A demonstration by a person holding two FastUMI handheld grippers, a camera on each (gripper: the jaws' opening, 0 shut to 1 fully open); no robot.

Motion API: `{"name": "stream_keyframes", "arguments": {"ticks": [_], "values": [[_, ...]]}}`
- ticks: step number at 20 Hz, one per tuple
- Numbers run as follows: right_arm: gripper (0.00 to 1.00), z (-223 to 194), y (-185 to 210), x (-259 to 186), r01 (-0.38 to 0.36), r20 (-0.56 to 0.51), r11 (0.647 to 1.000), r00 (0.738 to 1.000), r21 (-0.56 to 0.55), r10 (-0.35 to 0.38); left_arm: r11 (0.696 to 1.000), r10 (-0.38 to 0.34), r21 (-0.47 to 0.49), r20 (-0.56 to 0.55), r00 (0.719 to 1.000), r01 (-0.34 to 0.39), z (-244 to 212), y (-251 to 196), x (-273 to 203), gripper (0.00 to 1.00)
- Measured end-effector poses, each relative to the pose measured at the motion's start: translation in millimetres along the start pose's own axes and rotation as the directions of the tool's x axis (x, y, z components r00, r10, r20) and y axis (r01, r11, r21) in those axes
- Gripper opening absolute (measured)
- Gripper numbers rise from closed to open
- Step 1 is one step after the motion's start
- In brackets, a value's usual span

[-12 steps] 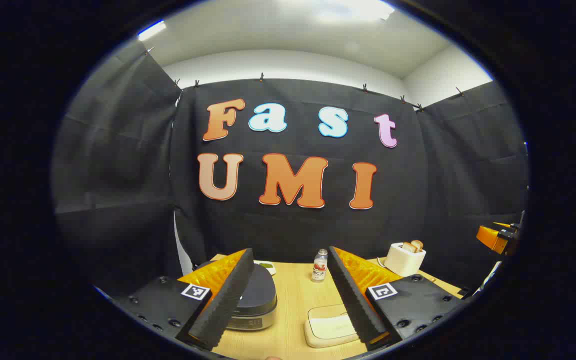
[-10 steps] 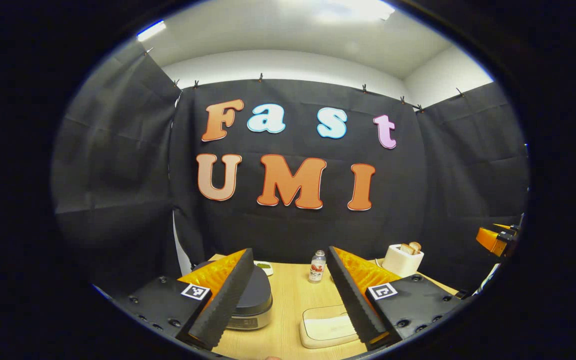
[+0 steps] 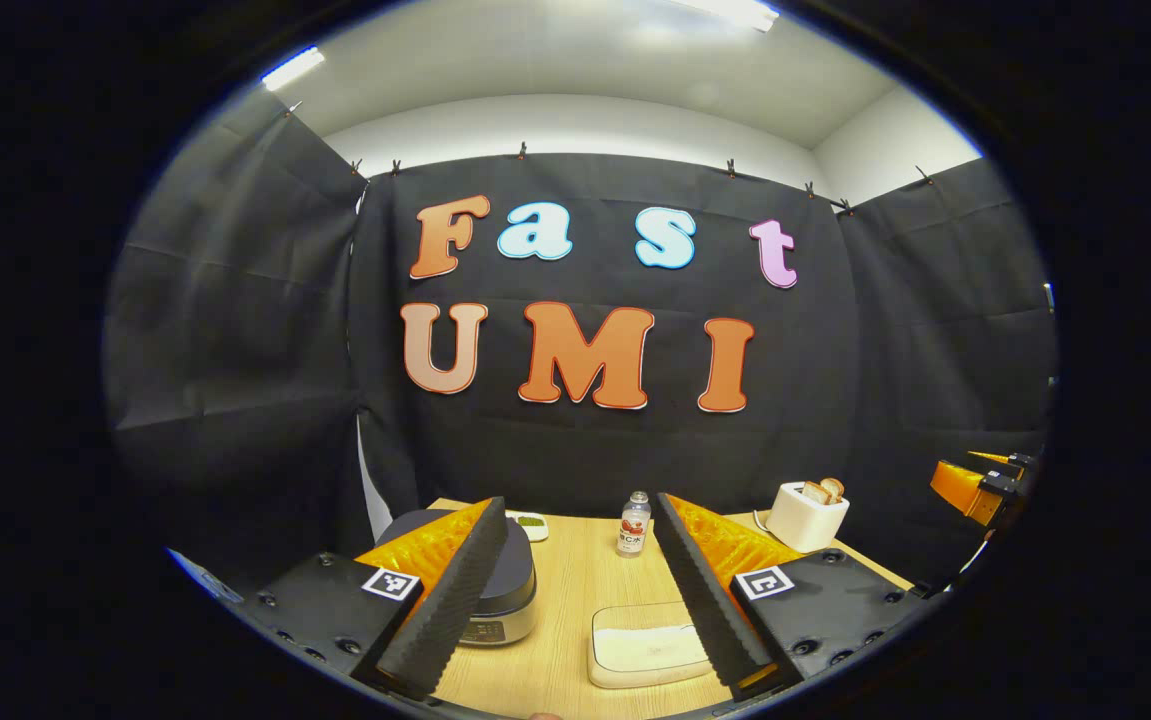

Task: Close the left gripper, press the button to open the rice cooker; take a wooden spoon from the chopstick holder with the right hand, scoop a spoonful of rice and pour it into the rice cooker, then put the wooden spoon back into the chopstick holder.

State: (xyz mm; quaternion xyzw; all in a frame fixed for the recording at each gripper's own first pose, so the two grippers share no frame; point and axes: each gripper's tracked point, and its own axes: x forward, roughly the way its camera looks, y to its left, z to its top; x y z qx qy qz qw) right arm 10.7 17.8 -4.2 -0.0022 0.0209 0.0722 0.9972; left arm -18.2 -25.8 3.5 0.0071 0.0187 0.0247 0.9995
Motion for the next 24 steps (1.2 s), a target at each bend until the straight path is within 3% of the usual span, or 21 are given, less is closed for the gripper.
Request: {"name": "stream_keyframes", "arguments": {"ticks": [10,11,12,13,14,19,21,24], "values": [[0.94,-8,13,1,-0.001,-0.018,1.000,1.000,-0.025,0.001,0.999,0.035,0.013,0.010,0.999,-0.035,14,33,2,0.98],[0.99,-9,16,1,-0.011,-0.023,1.000,1.000,-0.026,0.010,0.999,0.045,0.018,0.016,0.999,-0.045,16,37,1,1.00],[0.94,-10,17,1,-0.014,-0.026,1.000,1.000,-0.026,0.013,0.998,0.052,0.020,0.025,0.998,-0.052,20,40,2,0.99],[0.99,-10,17,3,-0.015,-0.025,1.000,1.000,-0.025,0.014,0.998,0.058,0.019,0.028,0.998,-0.059,21,41,1,0.99],[0.94,-8,16,4,-0.013,-0.021,1.000,1.000,-0.024,0.013,0.998,0.060,0.017,0.023,0.998,-0.060,20,43,1,0.99],[0.94,-11,14,5,-0.013,-0.024,1.000,1.000,-0.007,0.013,0.997,0.080,0.012,0.022,0.997,-0.081,25,51,0,1.00],[0.94,-11,12,6,-0.008,-0.023,1.000,1.000,-0.008,0.008,0.997,0.078,0.018,0.026,0.997,-0.079,27,49,-1,0.96],[0.94,-9,10,7,-0.007,-0.015,1.000,1.000,-0.006,0.006,0.996,0.076,0.033,0.052,0.996,-0.077,39,50,-1,0.63]]}}
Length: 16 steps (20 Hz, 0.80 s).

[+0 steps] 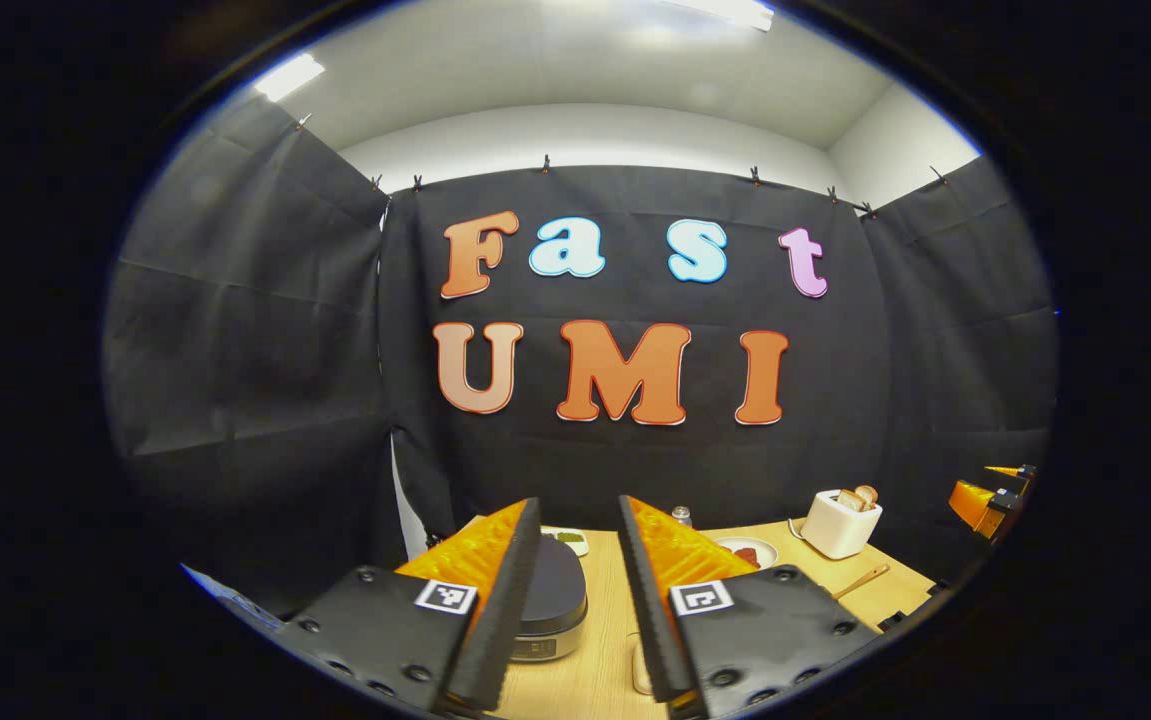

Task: Close the left gripper, press the button to open the rice cooker; take a wooden spoon from the chopstick holder with the right hand, scoop a spoonful of rice and pour it into the rice cooker, then put the wooden spoon back into the chopstick holder.

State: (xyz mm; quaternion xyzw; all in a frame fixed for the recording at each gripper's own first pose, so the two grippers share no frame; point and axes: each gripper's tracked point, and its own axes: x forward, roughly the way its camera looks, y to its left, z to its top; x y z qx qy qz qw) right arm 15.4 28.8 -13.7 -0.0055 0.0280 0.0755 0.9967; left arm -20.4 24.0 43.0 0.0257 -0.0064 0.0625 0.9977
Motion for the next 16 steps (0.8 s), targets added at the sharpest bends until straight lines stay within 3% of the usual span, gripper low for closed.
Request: {"name": "stream_keyframes", "arguments": {"ticks": [3,4,5,6,8,16], "values": [[0.94,0,-3,1,0.005,0.000,1.000,1.000,-0.004,-0.005,1.000,0.003,0.020,-0.001,1.000,-0.003,6,1,4,0.29],[0.94,0,-3,1,0.005,-0.001,1.000,1.000,-0.004,-0.005,1.000,-0.028,0.012,-0.006,1.000,0.028,8,-4,7,0.07],[0.94,0,-4,1,0.006,0.000,1.000,1.000,-0.004,-0.006,1.000,-0.029,0.006,-0.012,0.999,0.029,11,-4,4,0.14],[0.94,0,-4,2,0.006,0.000,1.000,1.000,-0.005,-0.006,0.999,-0.048,-0.006,-0.021,0.999,0.048,7,-12,1,0.05],[0.94,0,-5,3,0.008,0.001,1.000,1.000,-0.007,-0.008,0.997,-0.078,-0.009,-0.037,0.996,0.077,4,-11,8,0.04],[0.94,-5,-6,4,0.010,-0.018,1.000,1.000,-0.003,-0.010,0.998,-0.052,-0.032,-0.189,0.981,0.046,-63,22,62,0.04]]}}
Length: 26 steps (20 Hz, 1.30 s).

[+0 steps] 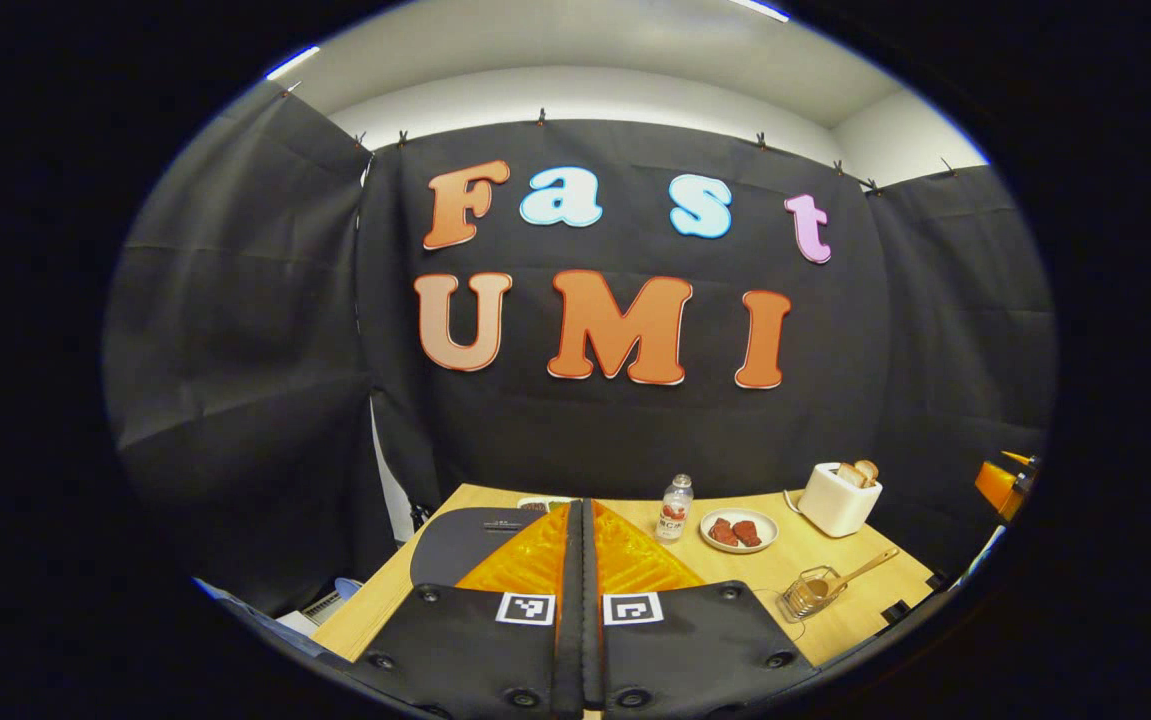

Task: Close the left gripper, press the button to open the rice cooker; take a wooden spoon from the chopstick holder with the right hand, scoop a spoonful of rice and pour it into the rice cooker, then put the wooden spoon back into the chopstick holder.

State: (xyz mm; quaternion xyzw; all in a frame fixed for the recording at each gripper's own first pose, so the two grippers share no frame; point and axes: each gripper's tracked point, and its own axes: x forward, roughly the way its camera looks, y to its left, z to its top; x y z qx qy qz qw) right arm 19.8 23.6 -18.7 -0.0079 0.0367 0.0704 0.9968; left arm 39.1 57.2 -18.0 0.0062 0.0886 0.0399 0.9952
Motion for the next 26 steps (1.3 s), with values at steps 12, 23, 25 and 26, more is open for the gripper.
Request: {"name": "stream_keyframes", "arguments": {"ticks": [12,23,25,26], "values": [[0.94,-16,3,3,0.018,-0.051,1.000,0.999,-0.013,-0.019,0.998,0.048,-0.016,-0.217,0.975,-0.052,-100,55,93,0.04],[0.94,-35,1,9,0.044,-0.100,0.999,0.994,-0.001,-0.044,0.997,0.043,-0.046,-0.403,0.914,-0.067,-182,60,92,0.04],[0.94,-36,2,9,0.041,-0.104,0.999,0.994,-0.010,-0.042,0.997,0.048,-0.036,-0.380,0.924,-0.067,-178,60,95,0.05],[0.94,-36,1,10,0.043,-0.103,0.999,0.994,-0.015,-0.044,0.998,0.043,-0.034,-0.388,0.921,-0.061,-177,60,96,0.01]]}}
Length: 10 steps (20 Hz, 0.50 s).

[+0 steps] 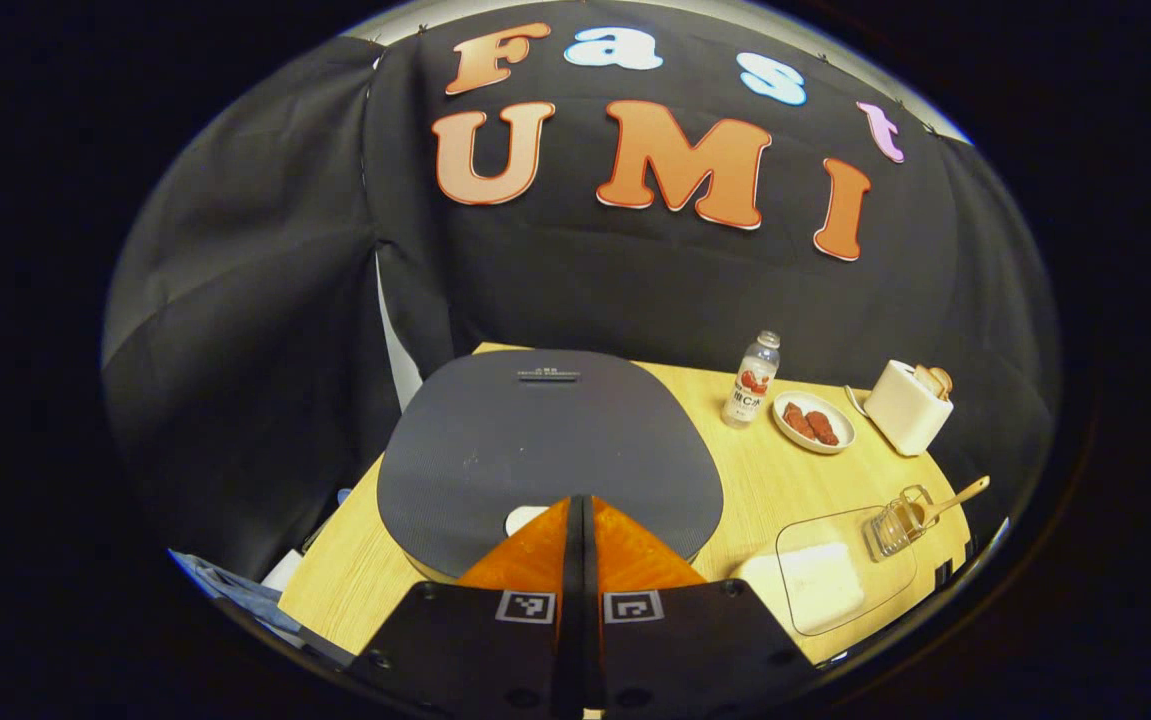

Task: Close the left gripper, press the button to open the rice cooker; take a wooden spoon from the chopstick holder with the right hand, scoop a spoonful of rice and pour it into the rice cooker, then put the wooden spoon back into the chopstick holder.

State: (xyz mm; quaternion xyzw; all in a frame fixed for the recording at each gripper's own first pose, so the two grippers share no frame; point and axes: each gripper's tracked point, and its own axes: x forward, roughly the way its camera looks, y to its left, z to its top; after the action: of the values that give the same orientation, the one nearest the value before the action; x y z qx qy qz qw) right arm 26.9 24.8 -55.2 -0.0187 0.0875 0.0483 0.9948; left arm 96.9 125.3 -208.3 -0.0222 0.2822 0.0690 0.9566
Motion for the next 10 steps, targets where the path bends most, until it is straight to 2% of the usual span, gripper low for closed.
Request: {"name": "stream_keyframes", "arguments": {"ticks": [1,3,5,7,9,10], "values": [[0.94,-1,0,1,0.002,-0.002,1.000,1.000,-0.003,-0.002,1.000,-0.007,0.006,-0.027,1.000,0.007,-5,-1,2,0.05],[0.94,-4,1,2,0.001,-0.011,1.000,1.000,0.000,-0.001,0.999,-0.032,0.011,-0.101,0.994,0.034,-11,1,-3,0.01],[0.94,-6,1,0,-0.003,-0.017,1.000,1.000,0.009,0.003,0.999,-0.048,0.001,-0.109,0.993,0.048,-10,3,-1,0.07],[0.94,-5,1,-2,-0.007,-0.014,1.000,1.000,0.007,0.007,0.999,-0.034,0.011,-0.075,0.997,0.035,-6,4,-2,0.02],[0.94,-1,-3,-3,0.000,0.000,1.000,1.000,-0.001,0.000,0.998,-0.003,0.056,-0.038,0.999,0.005,-3,2,-4,0.05],[0.94,0,-5,-4,0.004,0.005,1.000,1.000,-0.001,-0.004,0.998,0.010,0.067,-0.022,1.000,-0.009,1,2,-6,0.02]]}}
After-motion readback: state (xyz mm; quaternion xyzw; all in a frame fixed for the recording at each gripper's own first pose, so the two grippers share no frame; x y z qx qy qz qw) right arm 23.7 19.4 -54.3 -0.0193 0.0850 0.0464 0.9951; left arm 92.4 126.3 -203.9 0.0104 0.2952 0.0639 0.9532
